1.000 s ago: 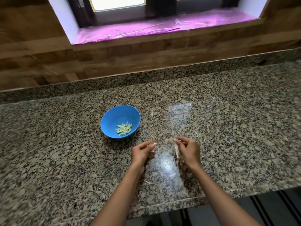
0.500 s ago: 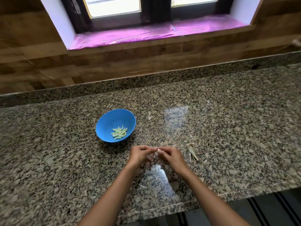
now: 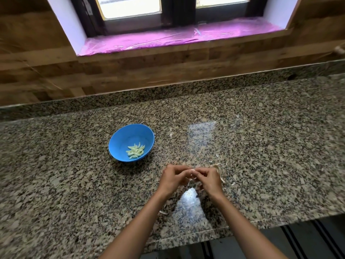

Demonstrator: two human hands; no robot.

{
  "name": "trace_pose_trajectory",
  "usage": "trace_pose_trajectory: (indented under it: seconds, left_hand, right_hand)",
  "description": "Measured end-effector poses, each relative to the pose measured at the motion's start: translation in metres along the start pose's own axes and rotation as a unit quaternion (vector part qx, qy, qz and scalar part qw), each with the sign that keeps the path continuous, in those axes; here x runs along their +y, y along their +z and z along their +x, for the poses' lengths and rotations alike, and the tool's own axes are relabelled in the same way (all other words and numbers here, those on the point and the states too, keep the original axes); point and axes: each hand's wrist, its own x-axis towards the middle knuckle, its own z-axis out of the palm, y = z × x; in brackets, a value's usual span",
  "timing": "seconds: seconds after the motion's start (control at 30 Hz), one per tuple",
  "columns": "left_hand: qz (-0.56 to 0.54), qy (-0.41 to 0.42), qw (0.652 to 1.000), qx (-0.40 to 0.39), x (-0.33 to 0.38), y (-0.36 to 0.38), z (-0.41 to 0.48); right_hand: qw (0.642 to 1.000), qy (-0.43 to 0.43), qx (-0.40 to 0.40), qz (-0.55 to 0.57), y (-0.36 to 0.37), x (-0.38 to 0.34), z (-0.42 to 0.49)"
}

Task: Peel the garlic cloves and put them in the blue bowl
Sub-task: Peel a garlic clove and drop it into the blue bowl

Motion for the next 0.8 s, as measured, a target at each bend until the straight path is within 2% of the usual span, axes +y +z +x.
trace_pose_trajectory:
  seconds: [0.1,0.17,0.23,0.33,0.4,0.47,0.57,0.6,0.7,0.73,0.8]
  left_hand:
    - [-0.024,-0.051,0.998,0.017,-0.005,-0.018,-0.006]
    - [0.019,-0.074,0.996,0.051,-0.010,-0.035,-0.009]
    - [0.136,-0.091,0.984,0.074,-0.017,-0.052,-0.010]
    - [0.331,-0.096,0.936,0.078,-0.016,-0.063,-0.011]
    - [0.424,-0.090,0.898,0.078,-0.008,-0.060,-0.008]
    - [0.513,-0.062,0.853,0.073,-0.001,-0.051,-0.008]
    - [0.587,-0.024,0.808,0.049,0.002,-0.042,-0.010]
    - [0.588,-0.023,0.808,0.042,0.004,-0.043,-0.011]
    - [0.518,-0.038,0.851,0.083,0.002,-0.056,-0.007]
    - [0.528,-0.021,0.844,0.097,0.001,-0.058,-0.009]
    - [0.583,0.043,0.808,0.074,-0.007,-0.053,-0.017]
  right_hand:
    - [0.991,-0.057,-0.060,-0.101,0.010,-0.001,-0.002]
    - [0.973,-0.109,-0.053,-0.195,0.018,-0.002,-0.005]
    - [0.944,-0.168,-0.060,-0.277,0.027,0.002,-0.008]
    - [0.891,-0.204,-0.137,-0.381,0.044,0.016,-0.009]
    - [0.858,-0.218,-0.126,-0.447,0.052,0.028,-0.009]
    - [0.851,-0.198,-0.135,-0.467,0.057,0.036,-0.014]
    - [0.857,-0.190,-0.142,-0.457,0.061,0.038,-0.017]
    - [0.860,-0.192,-0.136,-0.453,0.059,0.036,-0.018]
    - [0.871,-0.218,-0.143,-0.417,0.055,0.037,-0.016]
    - [0.879,-0.236,-0.134,-0.392,0.055,0.037,-0.017]
    - [0.898,-0.265,-0.078,-0.341,0.057,0.039,-0.017]
